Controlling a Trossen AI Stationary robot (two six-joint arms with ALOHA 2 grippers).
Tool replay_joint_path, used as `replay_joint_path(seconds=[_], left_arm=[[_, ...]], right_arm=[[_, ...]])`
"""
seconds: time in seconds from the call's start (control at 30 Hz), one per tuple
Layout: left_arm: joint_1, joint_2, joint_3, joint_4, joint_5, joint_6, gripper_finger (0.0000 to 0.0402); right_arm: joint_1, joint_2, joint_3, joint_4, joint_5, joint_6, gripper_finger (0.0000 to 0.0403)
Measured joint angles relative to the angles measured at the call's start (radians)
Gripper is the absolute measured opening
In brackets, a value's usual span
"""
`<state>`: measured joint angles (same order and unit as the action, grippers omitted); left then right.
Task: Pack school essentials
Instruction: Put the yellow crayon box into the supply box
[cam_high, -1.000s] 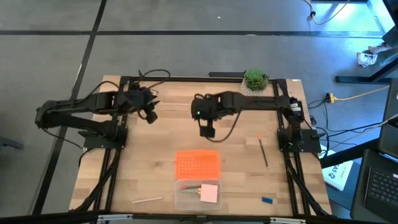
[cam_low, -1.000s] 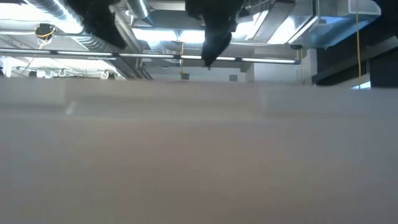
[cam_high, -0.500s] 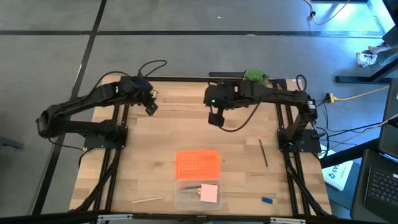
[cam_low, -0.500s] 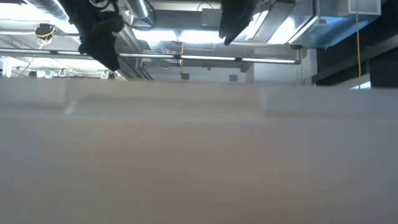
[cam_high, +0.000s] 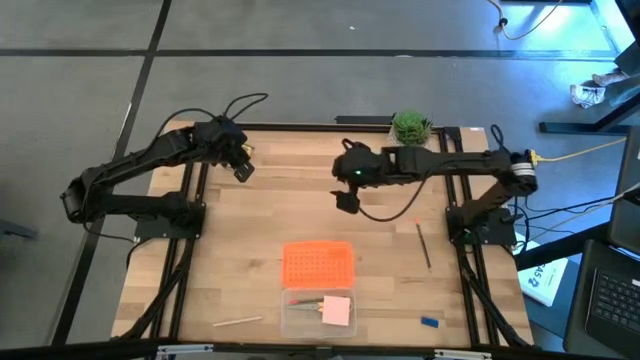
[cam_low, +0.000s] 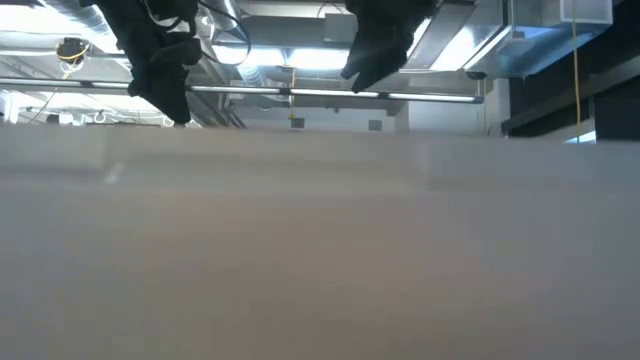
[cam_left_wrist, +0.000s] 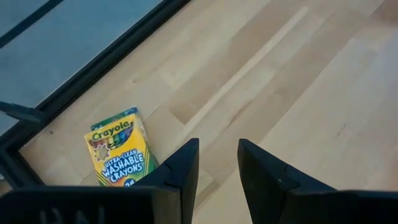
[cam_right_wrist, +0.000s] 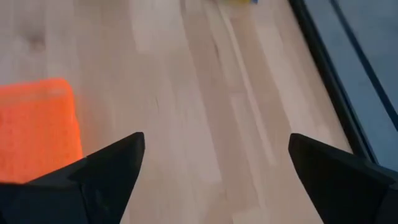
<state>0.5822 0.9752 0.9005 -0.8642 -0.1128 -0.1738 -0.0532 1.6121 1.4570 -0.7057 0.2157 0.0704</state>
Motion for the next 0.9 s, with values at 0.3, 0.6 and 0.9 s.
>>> replay_joint_path(seconds=[0.3, 0.6, 0.9], left_arm=[[-0.001, 0.0, 0.0, 0.026, -0.008, 0.001, 0.0104], [-0.001, 0.0, 0.0, 0.027, -0.04, 0.0, 0.0104], [-0.001, 0.0, 0.0, 0.021, -0.042, -0.06, 0.0104]], right_arm=[[0.0, -0.137, -0.179, 0.214, -0.002, -0.031, 0.0398], [0.0, -0.134, -0.182, 0.218, 0.0, -0.078, 0.0398], [0.0, -0.133, -0.182, 0.219, 0.0, -0.076, 0.0398]])
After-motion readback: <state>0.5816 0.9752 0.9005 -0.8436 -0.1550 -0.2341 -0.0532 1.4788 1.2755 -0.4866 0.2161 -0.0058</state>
